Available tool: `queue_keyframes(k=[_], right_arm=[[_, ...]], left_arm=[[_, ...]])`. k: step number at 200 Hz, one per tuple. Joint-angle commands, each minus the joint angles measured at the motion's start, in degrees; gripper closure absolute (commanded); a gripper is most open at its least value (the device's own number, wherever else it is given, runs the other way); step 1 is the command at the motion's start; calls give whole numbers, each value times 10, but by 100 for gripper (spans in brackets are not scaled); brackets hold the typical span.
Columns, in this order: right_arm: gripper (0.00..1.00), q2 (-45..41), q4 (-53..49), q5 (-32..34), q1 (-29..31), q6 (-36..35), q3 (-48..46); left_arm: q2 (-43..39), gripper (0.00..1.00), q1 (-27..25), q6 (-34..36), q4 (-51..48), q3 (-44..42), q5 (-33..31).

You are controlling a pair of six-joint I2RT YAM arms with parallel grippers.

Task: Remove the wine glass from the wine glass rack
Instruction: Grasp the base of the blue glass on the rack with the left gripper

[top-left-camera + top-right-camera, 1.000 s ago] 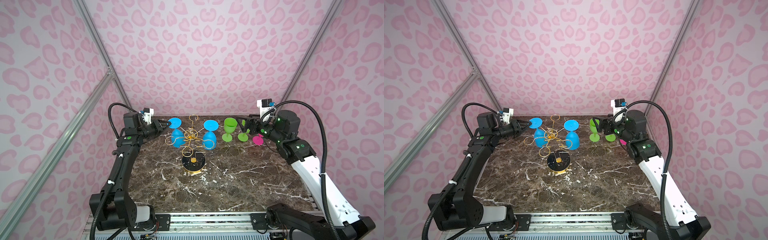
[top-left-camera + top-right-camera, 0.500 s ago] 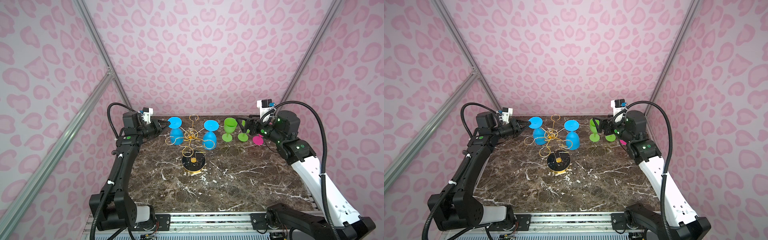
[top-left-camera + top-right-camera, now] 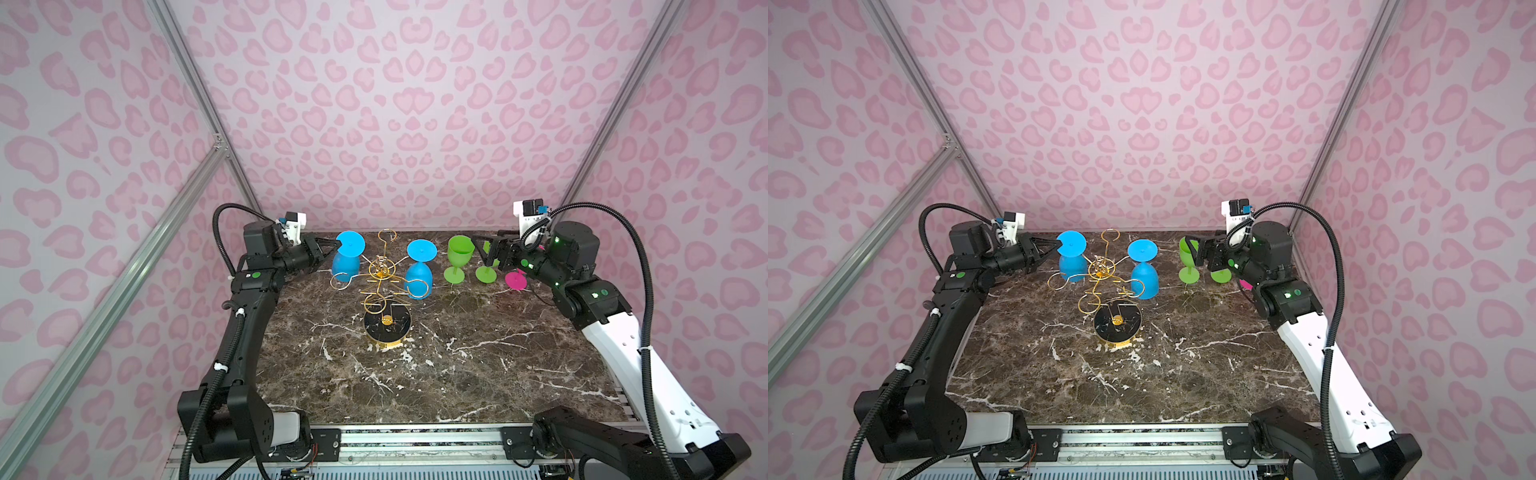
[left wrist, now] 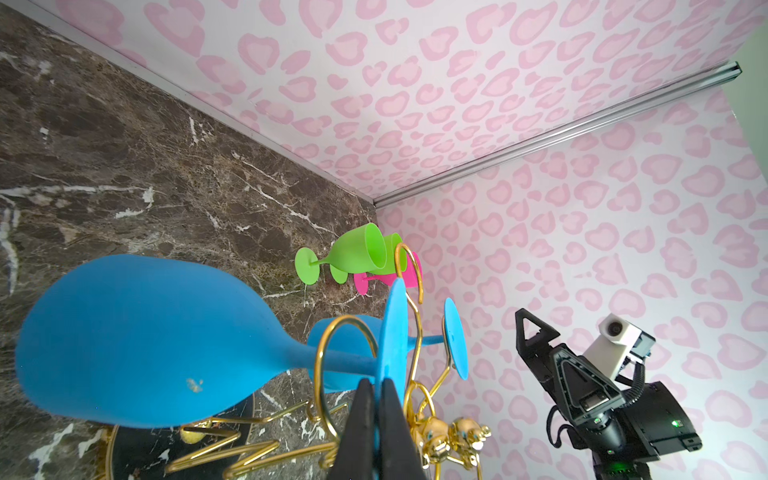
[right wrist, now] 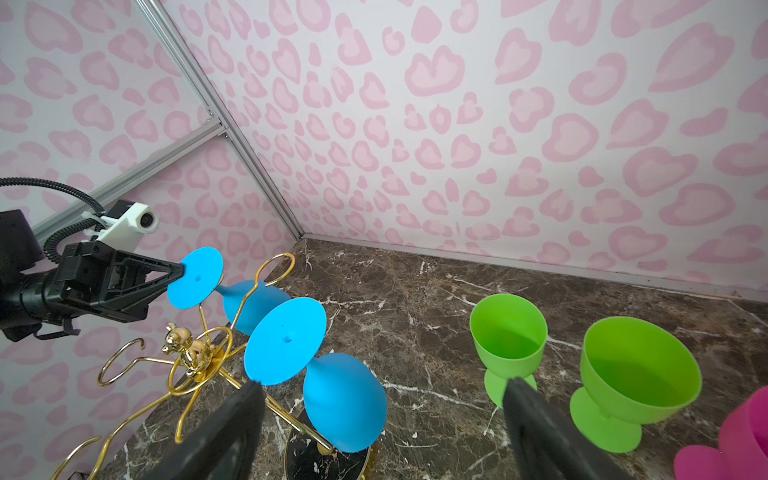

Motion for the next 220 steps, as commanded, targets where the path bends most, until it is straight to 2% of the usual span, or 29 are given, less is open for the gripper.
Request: queue_keyframes(k=[1, 220], right_arm=[[9, -2, 13, -1, 0, 3, -1], [8, -9, 12, -3, 0, 9, -3]], left_arm=[[-3, 97, 0, -13, 12, 6, 19], [-24, 97, -5, -63, 29, -15, 42]])
